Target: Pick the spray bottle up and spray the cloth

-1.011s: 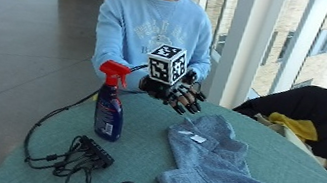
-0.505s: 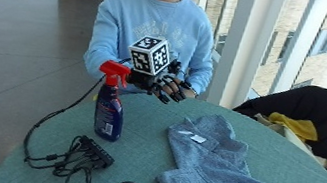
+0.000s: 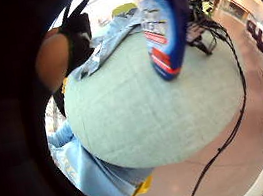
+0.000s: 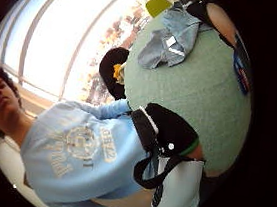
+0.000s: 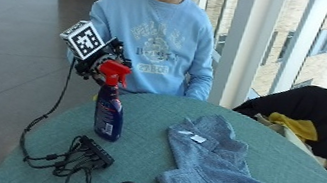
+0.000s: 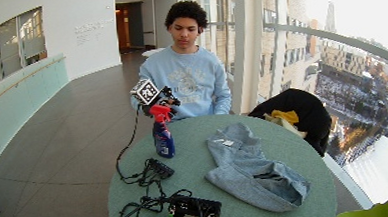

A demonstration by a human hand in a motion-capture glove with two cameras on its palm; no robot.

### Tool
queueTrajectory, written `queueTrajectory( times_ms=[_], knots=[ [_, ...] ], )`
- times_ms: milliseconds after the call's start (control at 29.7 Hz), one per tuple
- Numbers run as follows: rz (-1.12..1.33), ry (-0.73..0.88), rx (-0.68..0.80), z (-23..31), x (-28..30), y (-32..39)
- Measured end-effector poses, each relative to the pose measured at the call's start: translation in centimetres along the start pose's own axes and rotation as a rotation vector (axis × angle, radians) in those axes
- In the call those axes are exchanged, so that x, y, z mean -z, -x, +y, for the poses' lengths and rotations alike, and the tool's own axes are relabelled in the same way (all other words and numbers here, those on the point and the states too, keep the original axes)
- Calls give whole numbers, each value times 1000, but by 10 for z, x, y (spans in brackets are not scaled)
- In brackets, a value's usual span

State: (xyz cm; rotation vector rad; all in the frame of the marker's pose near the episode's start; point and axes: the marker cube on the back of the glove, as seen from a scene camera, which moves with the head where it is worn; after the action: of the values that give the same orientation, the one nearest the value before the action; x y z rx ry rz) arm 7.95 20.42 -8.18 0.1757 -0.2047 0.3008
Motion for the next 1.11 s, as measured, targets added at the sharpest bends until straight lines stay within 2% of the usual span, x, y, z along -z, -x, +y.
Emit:
queueTrajectory(
  times_ms=[168,337,573,876,1112],
  knots=[
    [-49,-88,-106,4,19,-43],
    [-154,-47,-130,4,29,-71],
    [-397,-111,-178,-32,25,-97],
    [-654,-46,-87,-89,4,-104],
    [-734,-10,-55,-123,-12,-97]
  ],
)
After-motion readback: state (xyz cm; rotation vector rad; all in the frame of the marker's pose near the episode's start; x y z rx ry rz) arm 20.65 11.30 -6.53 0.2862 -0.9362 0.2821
